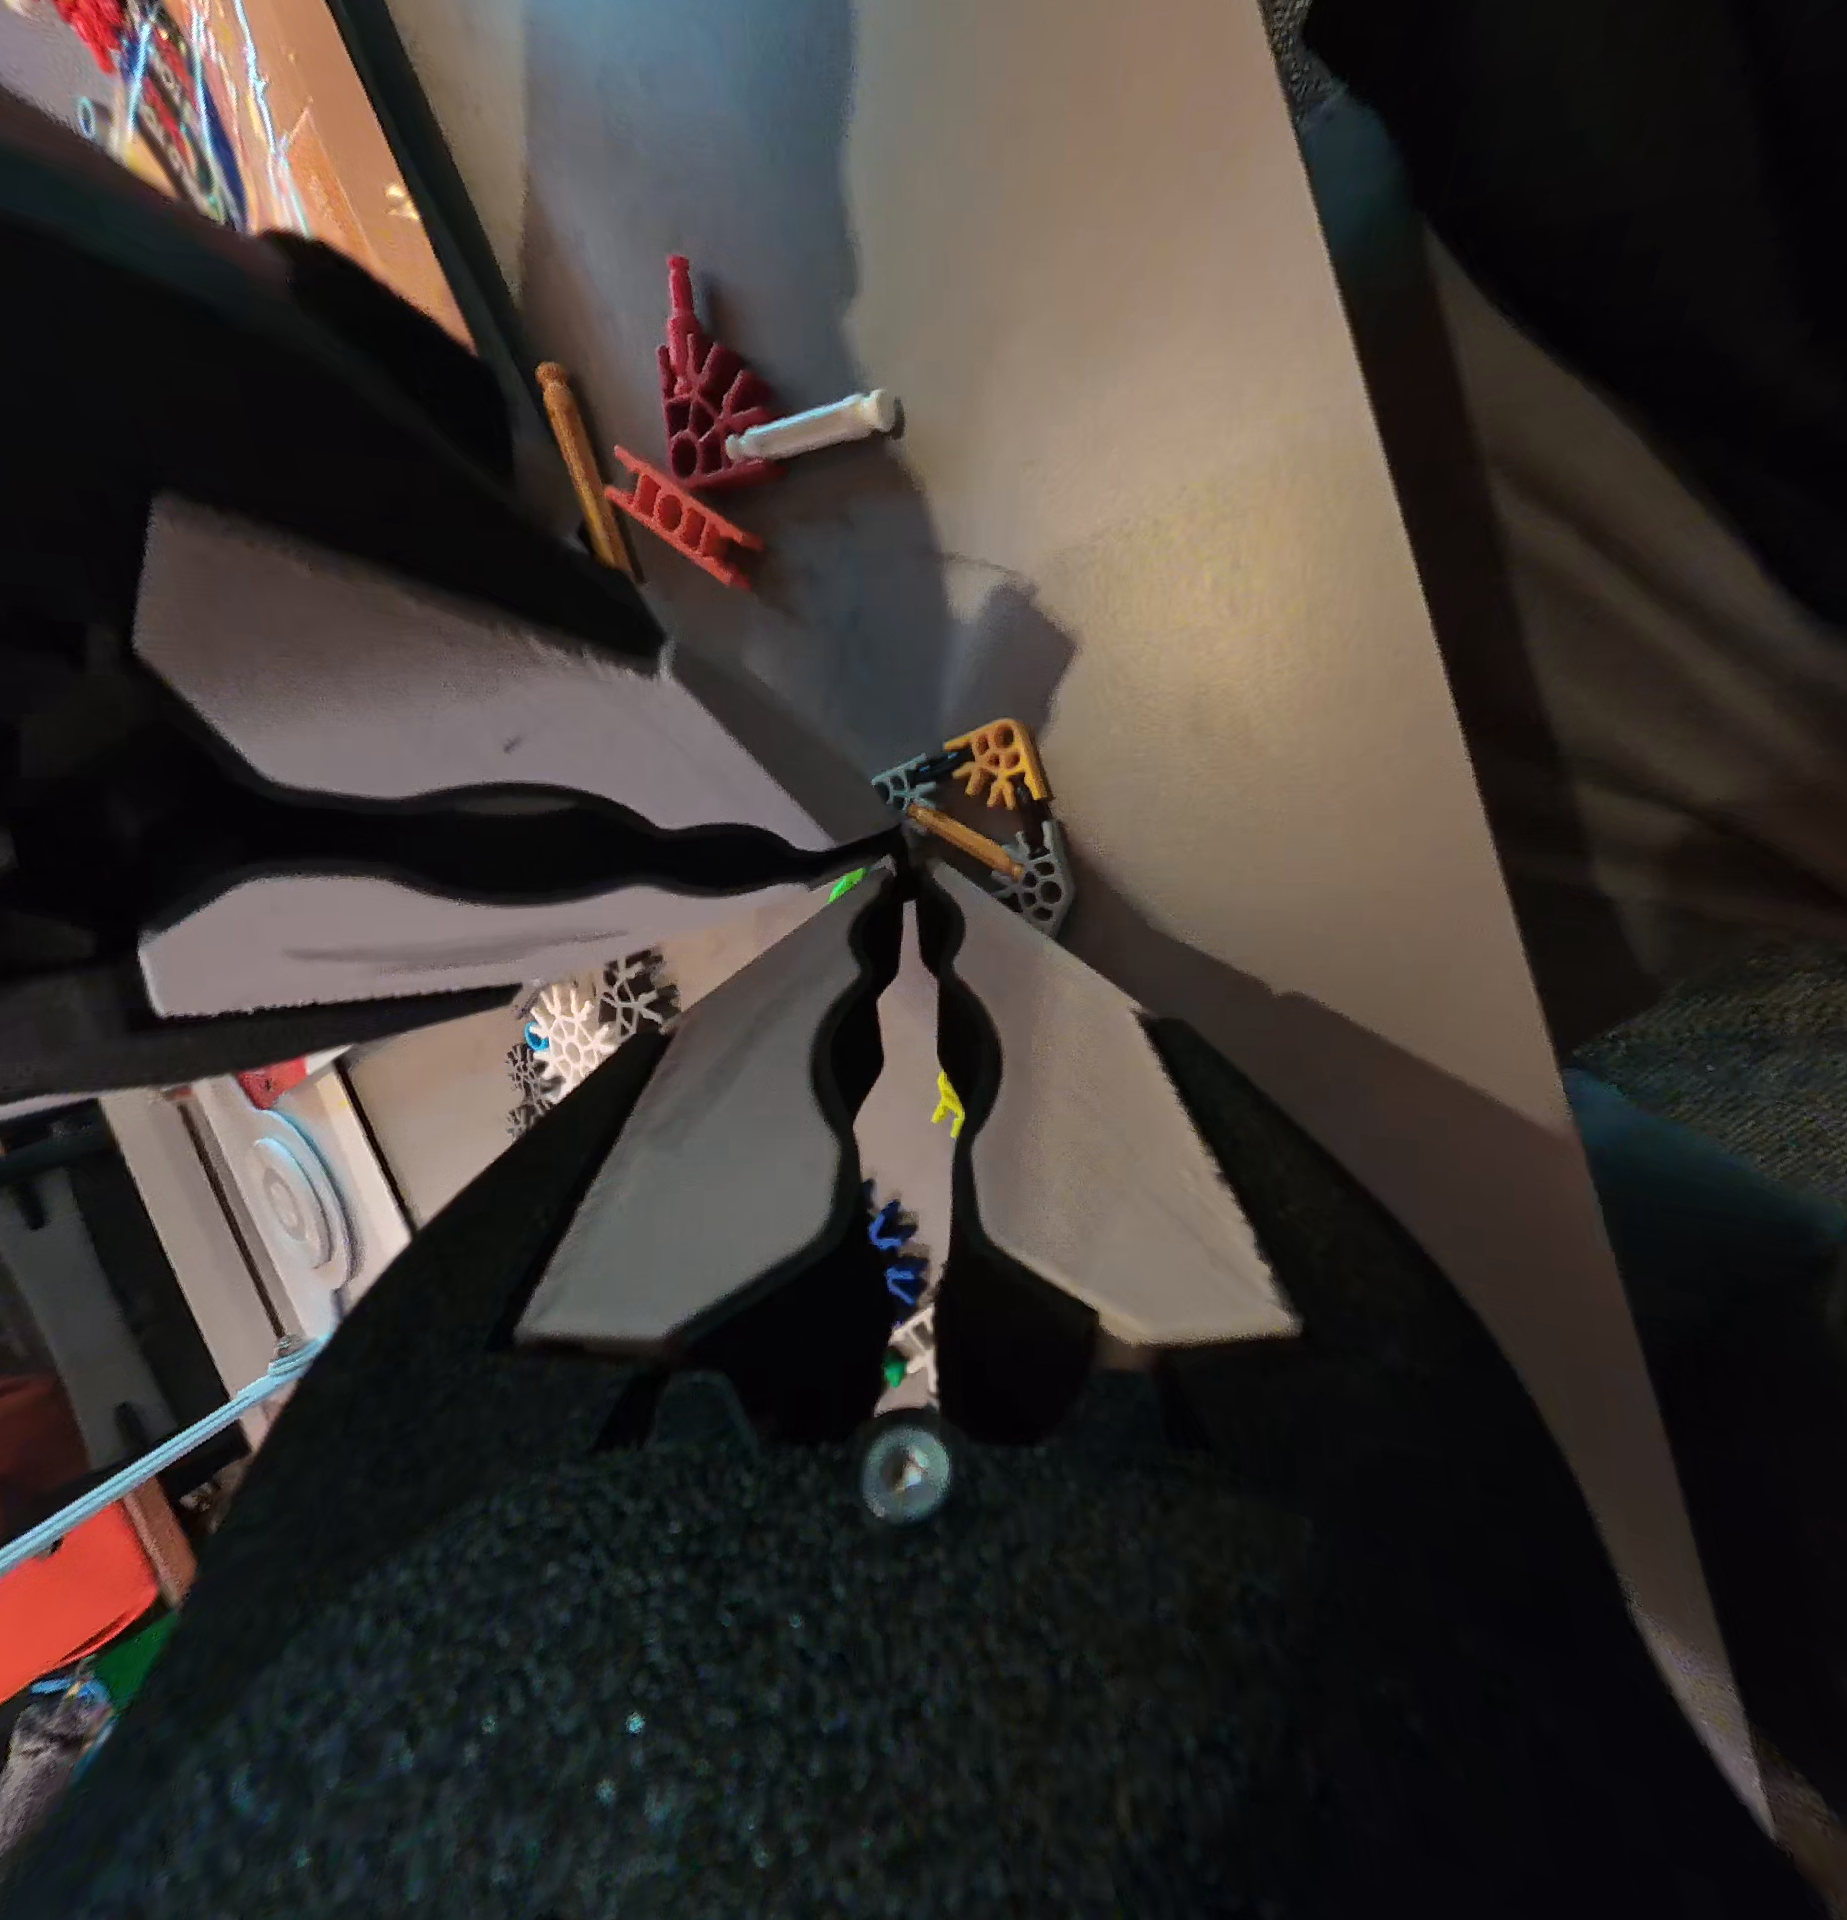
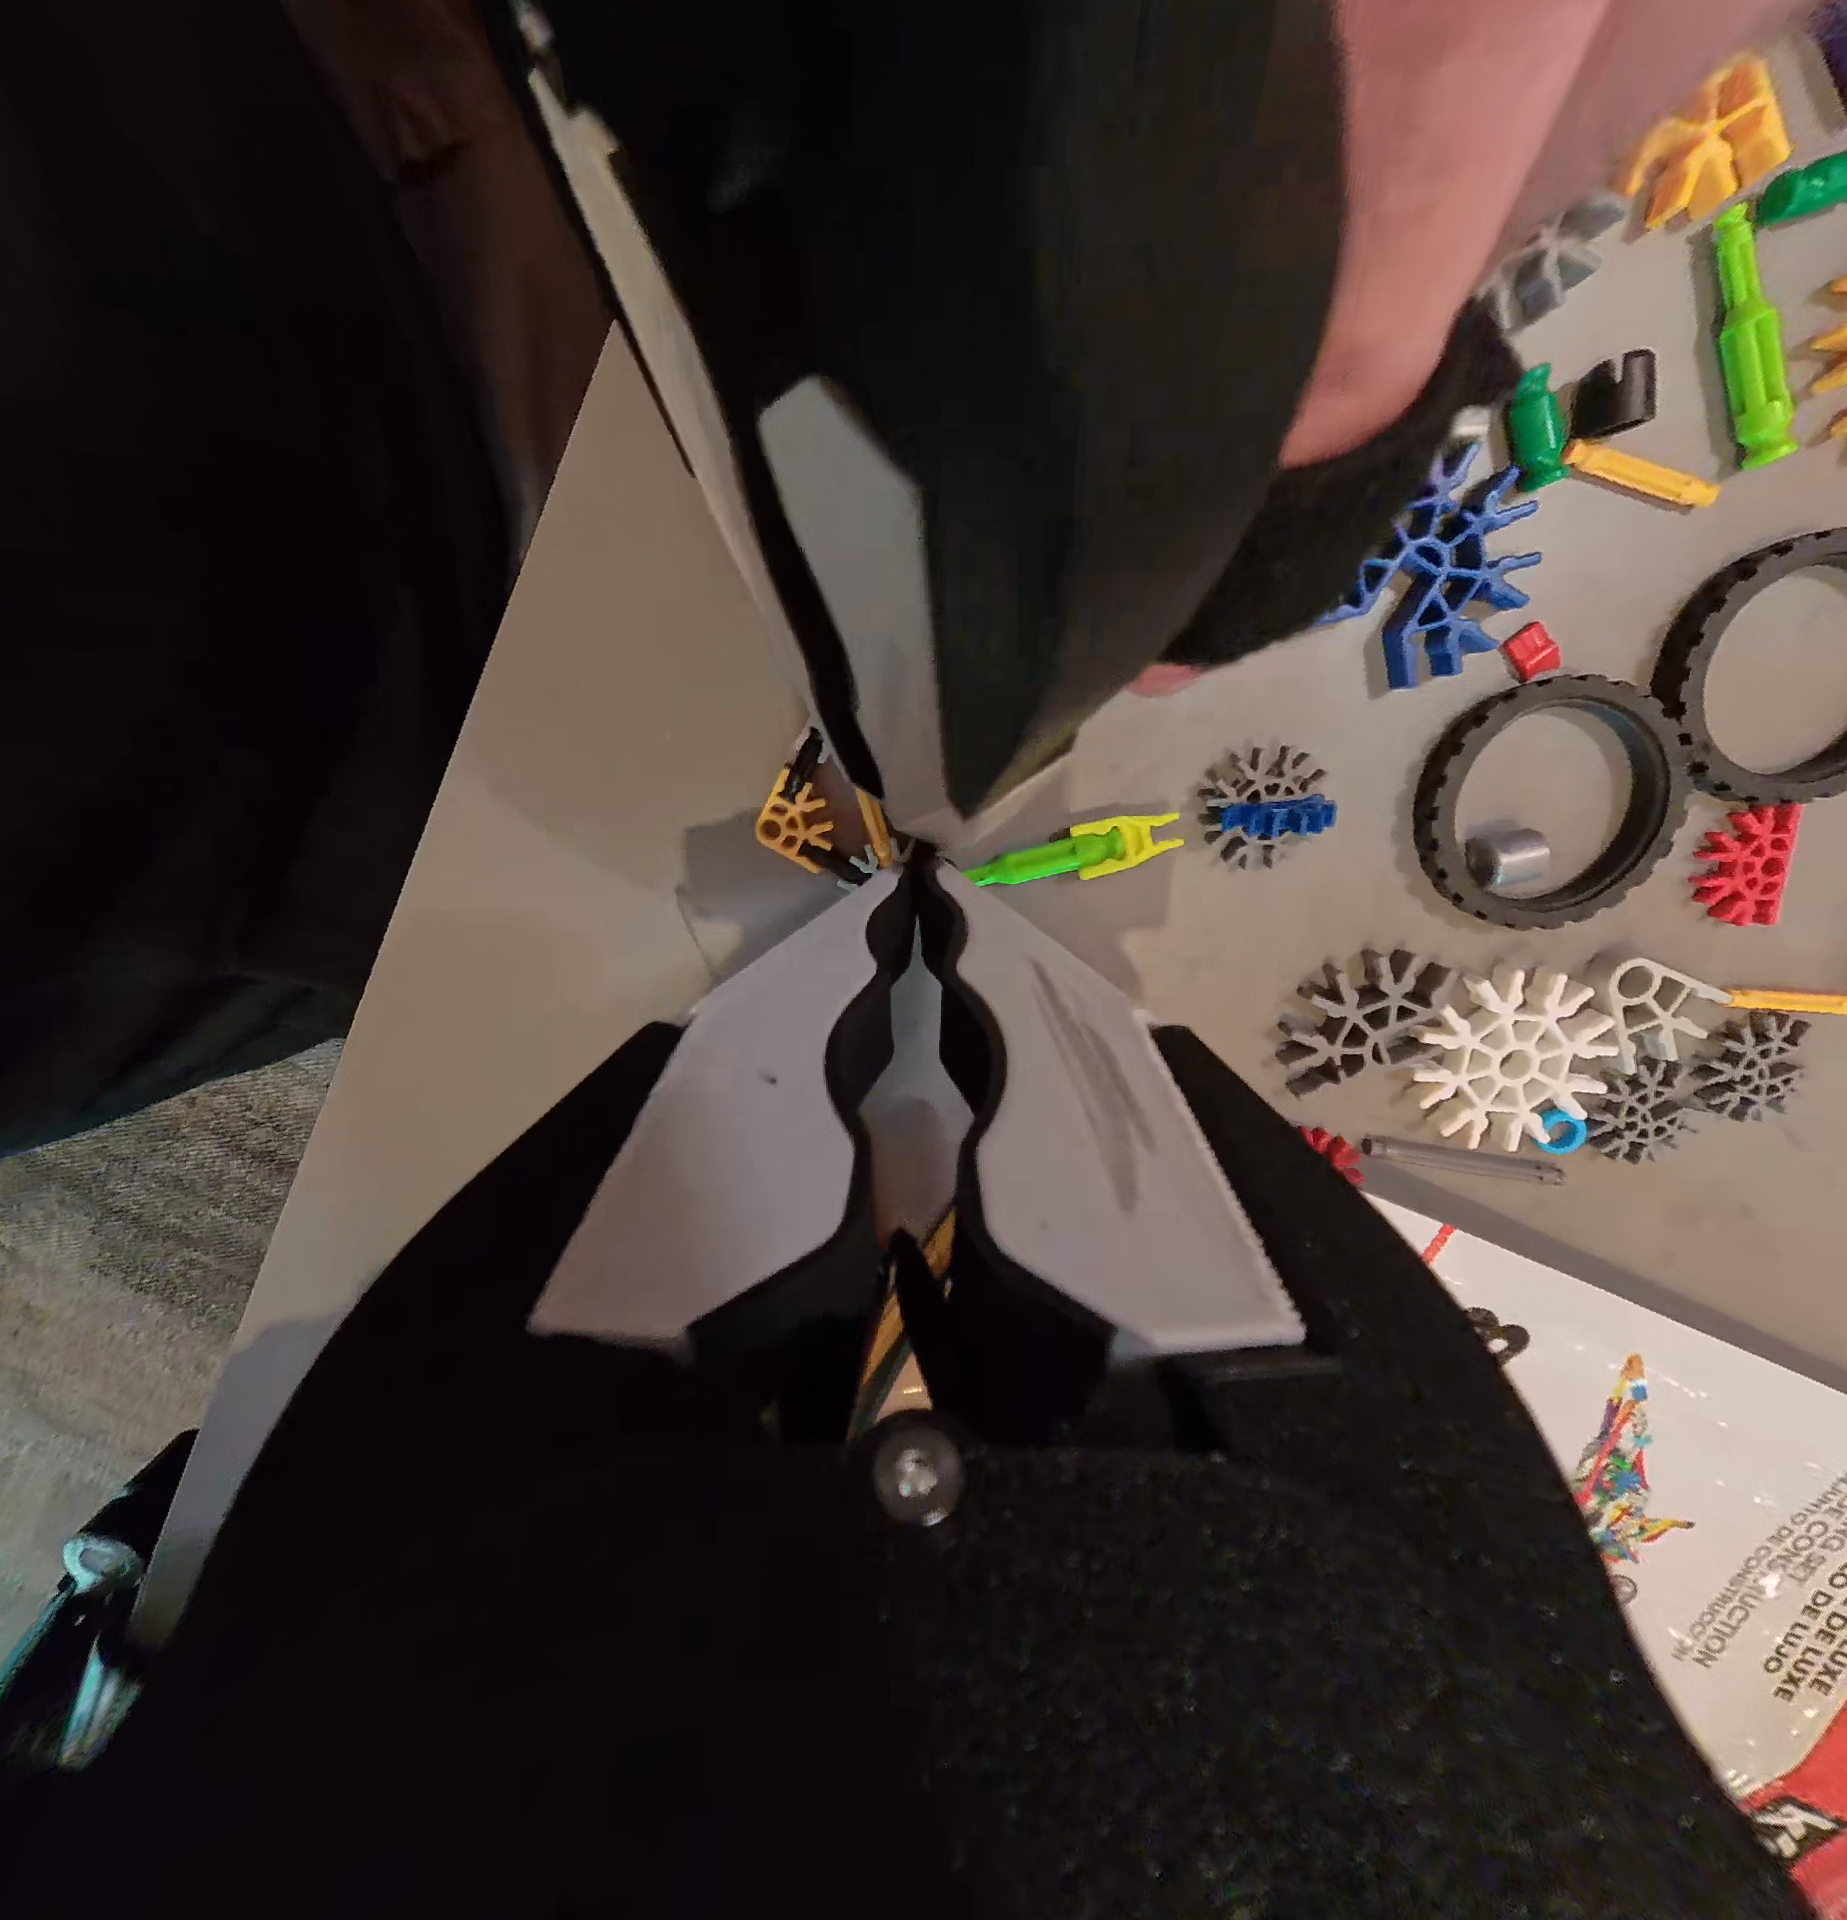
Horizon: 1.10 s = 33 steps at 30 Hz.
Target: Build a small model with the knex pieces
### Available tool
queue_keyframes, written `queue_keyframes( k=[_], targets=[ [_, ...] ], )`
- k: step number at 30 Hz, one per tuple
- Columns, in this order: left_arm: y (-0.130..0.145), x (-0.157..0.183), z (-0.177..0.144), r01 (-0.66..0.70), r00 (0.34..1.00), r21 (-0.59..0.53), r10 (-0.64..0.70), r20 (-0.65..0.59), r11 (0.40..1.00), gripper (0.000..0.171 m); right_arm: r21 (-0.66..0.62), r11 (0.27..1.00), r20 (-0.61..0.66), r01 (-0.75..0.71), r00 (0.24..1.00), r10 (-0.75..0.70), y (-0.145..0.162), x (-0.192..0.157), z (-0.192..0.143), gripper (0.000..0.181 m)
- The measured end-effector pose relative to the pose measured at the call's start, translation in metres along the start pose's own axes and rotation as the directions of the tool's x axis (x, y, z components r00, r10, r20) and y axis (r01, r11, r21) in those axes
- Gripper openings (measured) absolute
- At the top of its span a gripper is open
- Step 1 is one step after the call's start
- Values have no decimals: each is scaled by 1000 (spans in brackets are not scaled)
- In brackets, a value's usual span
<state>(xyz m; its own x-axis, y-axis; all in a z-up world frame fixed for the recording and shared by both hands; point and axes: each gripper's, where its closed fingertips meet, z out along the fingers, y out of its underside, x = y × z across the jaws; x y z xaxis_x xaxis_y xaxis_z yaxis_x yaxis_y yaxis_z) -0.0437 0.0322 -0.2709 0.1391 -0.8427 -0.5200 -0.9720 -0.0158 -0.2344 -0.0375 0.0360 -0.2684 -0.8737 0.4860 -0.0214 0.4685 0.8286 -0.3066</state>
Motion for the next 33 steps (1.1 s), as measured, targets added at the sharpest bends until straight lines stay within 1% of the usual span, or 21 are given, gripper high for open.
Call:
queue_keyframes(
  k=[3,7,11,13,17,18,21,24,26,30,33],
  targets=[
    [0,0,0,-31,999,-33,31,12,999,0,-21,1000,32,-20,999,21,0,0,0,0],
    [0,1,0,-108,994,-121,110,5,987,0,-45,998,86,-47,995,50,0,-1,0,0],
    [1,1,0,-137,990,-166,139,5,977,0,-74,994,92,-77,992,83,0,-1,0,0],
    [1,1,0,-123,992,-170,126,5,978,0,-69,994,95,-87,991,94,0,-1,0,0],
    [1,-1,0,-89,995,-151,94,23,984,0,-11,995,158,-96,983,97,2,-3,-3,0],
    [1,-1,0,-94,994,-157,101,35,983,0,-3,994,153,-108,982,108,2,-2,-3,0],
    [1,-1,0,-57,996,-155,67,61,986,0,22,988,123,-153,981,150,3,0,-4,0],
    [1,-1,0,-25,997,-136,35,74,990,0,96,974,121,-204,974,192,-1,0,-7,0],
    [0,-1,0,-25,996,-130,36,82,991,0,107,963,100,-247,966,237,1,4,-3,0],
    [0,-1,0,-26,995,-138,40,94,990,0,128,954,80,-273,961,264,0,5,-2,0],
    [0,-1,0,-31,994,-146,46,96,989,0,125,952,71,-279,960,272,0,4,-4,10]
  ],
)
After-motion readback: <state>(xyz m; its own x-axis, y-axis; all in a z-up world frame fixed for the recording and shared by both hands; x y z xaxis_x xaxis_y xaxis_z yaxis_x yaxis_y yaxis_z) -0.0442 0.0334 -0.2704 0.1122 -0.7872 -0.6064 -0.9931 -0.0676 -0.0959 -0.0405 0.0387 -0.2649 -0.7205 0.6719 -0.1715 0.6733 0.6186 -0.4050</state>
